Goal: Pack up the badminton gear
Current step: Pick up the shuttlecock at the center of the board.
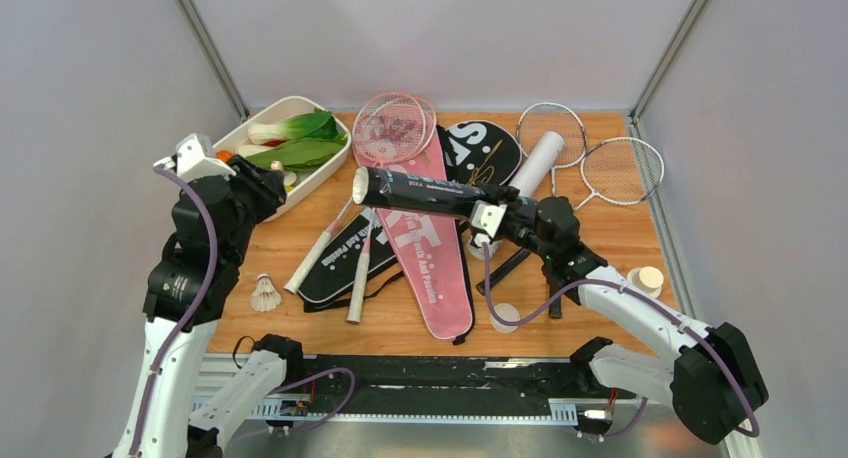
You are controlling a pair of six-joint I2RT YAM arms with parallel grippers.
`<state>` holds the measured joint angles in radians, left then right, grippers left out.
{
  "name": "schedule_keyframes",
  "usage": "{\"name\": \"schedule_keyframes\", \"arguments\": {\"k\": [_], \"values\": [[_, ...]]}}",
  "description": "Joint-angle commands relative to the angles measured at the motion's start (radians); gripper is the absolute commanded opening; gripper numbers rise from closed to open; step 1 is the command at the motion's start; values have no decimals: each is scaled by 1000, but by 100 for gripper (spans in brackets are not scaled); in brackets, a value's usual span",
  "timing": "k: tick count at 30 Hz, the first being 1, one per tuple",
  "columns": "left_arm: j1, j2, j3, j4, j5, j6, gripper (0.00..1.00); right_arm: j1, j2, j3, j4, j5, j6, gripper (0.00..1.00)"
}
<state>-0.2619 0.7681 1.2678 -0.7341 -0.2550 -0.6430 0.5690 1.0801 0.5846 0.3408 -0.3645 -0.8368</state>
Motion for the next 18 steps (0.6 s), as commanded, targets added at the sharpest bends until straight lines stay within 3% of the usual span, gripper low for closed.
{"name": "schedule_keyframes", "arguments": {"k": [1,4,6,8,14,18], "values": [[2,37,-14,-95,-326,-230,47,0,-25,93,8,-35,44,14],[2,83,-23,-329,-477,-503,47,-1,-41,106,-6,-36,67,14],[10,82,-77,-410,-551,-707,47,-1,-47,124,-15,-39,84,14],[52,44,-152,-452,-578,-810,49,-2,-49,145,-35,-46,96,14],[355,-93,-430,-381,-372,-865,53,-1,-76,159,-51,-54,120,15],[456,-91,-547,-413,-354,-948,57,-1,-74,165,-62,-62,122,15]]}}
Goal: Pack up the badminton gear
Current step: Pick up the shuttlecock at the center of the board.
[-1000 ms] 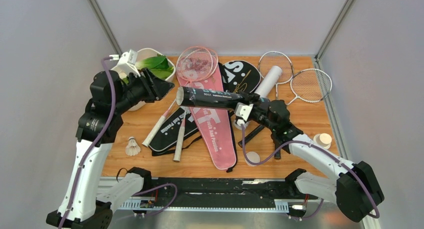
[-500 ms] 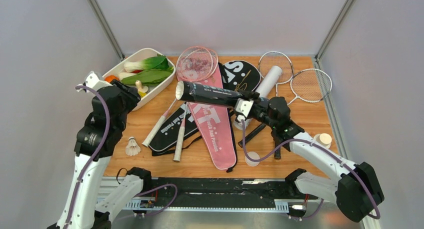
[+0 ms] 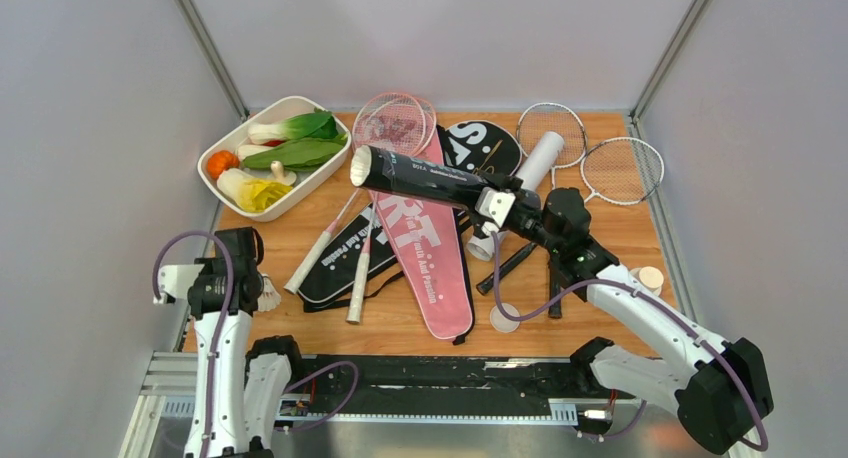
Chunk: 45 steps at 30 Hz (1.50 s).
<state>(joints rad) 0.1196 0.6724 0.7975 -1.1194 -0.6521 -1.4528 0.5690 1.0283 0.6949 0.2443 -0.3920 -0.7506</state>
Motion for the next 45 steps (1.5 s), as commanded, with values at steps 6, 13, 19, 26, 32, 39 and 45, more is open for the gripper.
{"name": "schedule_keyframes", "arguments": {"k": [6,13,19,26,32,39,45], "values": [[121,21,-195,-3,53,-242,62,-1,-18,73,19,-48,32,15],[154,-13,-324,193,90,-230,63,-1,-22,106,1,-62,31,15],[164,11,-362,336,150,-195,62,-1,-47,114,-5,-68,36,15],[165,73,-386,419,197,-196,44,-1,-48,125,-11,-69,34,15],[166,130,-414,441,221,-215,34,-2,-48,132,-11,-68,31,15],[166,95,-368,390,199,-204,2,-1,-48,128,-13,-70,34,15],[166,35,-196,262,127,-129,0,-2,-63,74,-14,-84,54,15]]}}
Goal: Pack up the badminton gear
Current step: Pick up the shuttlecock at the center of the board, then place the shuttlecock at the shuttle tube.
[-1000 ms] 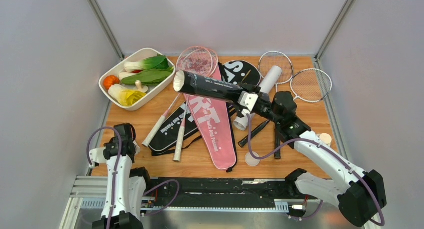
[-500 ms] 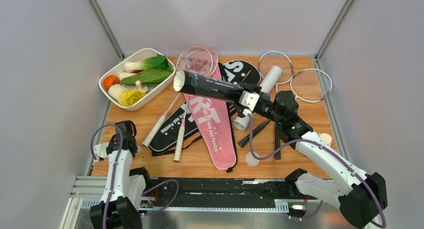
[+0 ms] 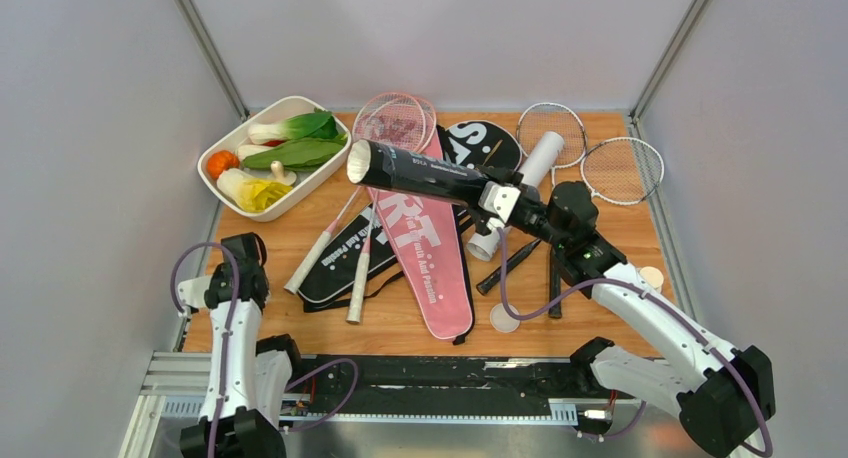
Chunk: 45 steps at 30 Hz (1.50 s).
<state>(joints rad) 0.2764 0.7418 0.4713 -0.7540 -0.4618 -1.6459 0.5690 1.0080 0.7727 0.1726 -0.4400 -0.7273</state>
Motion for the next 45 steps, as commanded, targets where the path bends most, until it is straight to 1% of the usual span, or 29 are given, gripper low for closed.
{"name": "schedule_keyframes", "arguments": {"k": [1,4,7,9,10,11,12,13,14,15,16,17,18,19,20,21,22,24,25,26,27,29,30,32,33,35,39,45], "values": [[9,-35,180,-118,-66,74,0,-1,-45,-15,59,-31,28,15],[9,-20,280,-199,-61,100,0,-2,-55,-38,62,-14,22,14],[9,-10,376,-218,-35,144,0,-1,-48,-44,62,-4,11,14],[8,-5,414,-163,8,239,0,-1,-39,-53,61,9,-9,14],[9,-4,431,-79,61,342,0,-1,-36,-60,61,12,-19,14],[9,-4,439,-30,92,395,0,-2,-33,-67,60,11,-31,14],[9,-6,448,63,173,498,0,-1,-33,-74,58,6,-44,13],[9,-7,451,178,220,551,0,-1,-31,-80,58,1,-52,13],[9,-10,452,226,335,654,0,-1,-31,-85,56,0,-59,12],[9,-12,454,301,394,691,0,-1,-32,-92,54,5,-66,12],[9,-11,459,334,498,749,0,-1,-33,-97,52,13,-74,12],[9,-10,464,378,550,771,0,-1,-35,-104,50,23,-87,12],[9,2,477,393,636,795,0,-2,-35,-112,49,39,-100,12],[9,10,488,405,680,801,0,-1,-37,-119,46,52,-111,11],[8,38,514,408,776,810,0,-1,-36,-126,43,66,-120,12],[8,57,530,409,828,815,0,-2,-36,-129,42,76,-130,12],[6,99,566,405,935,824,0,-4,-36,-131,41,83,-139,12],[-12,158,629,363,1051,856,0,-14,-34,-132,35,88,-158,11],[-24,174,654,317,1073,908,0,-24,-32,-130,30,92,-170,11],[-56,205,716,281,1089,940,0,-32,-28,-125,20,95,-181,11],[-92,230,751,202,1075,1005,0,-43,-24,-121,7,96,-200,11],[-126,245,847,124,1083,1072,0,-52,-14,-112,-17,95,-226,11],[-130,243,855,114,1101,1081,0,-56,-7,-106,-26,93,-236,11],[-133,225,850,133,1179,1074,0,-58,7,-96,-34,80,-247,11],[-134,212,837,166,1240,1053,0,-58,12,-91,-36,66,-252,11],[-145,204,839,177,1284,1050,0,-58,17,-87,-38,49,-268,11],[-197,196,847,121,1269,1100,0,-58,25,-86,-30,61,-283,11],[-238,183,829,118,1295,1095,0,-58,45,-56,-28,38,-269,11]]}}
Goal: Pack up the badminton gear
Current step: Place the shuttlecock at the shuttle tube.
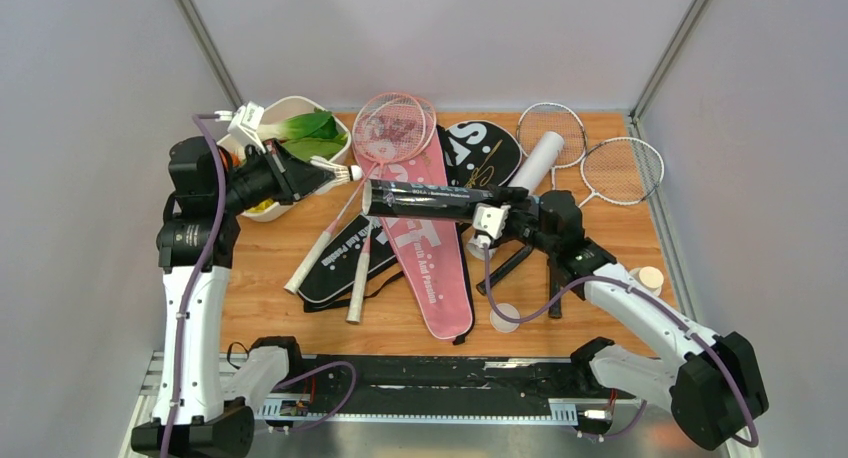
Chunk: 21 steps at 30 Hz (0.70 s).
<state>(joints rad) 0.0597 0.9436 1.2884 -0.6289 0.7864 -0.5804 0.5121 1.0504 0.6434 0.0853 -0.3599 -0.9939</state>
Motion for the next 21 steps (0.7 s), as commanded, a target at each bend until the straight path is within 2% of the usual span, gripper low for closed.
{"name": "schedule_keyframes", "arguments": {"k": [1,7,13,21], "values": [[-24,-20,10,-5,50,27,0,-1,5,79,59,-43,0,11],[-52,-36,1,-22,56,39,0,-1,17,99,55,-41,17,11],[-56,-31,19,-117,-12,121,0,-1,28,109,41,-24,23,11],[-56,0,-6,-103,50,118,0,0,23,112,37,-66,30,11]]}}
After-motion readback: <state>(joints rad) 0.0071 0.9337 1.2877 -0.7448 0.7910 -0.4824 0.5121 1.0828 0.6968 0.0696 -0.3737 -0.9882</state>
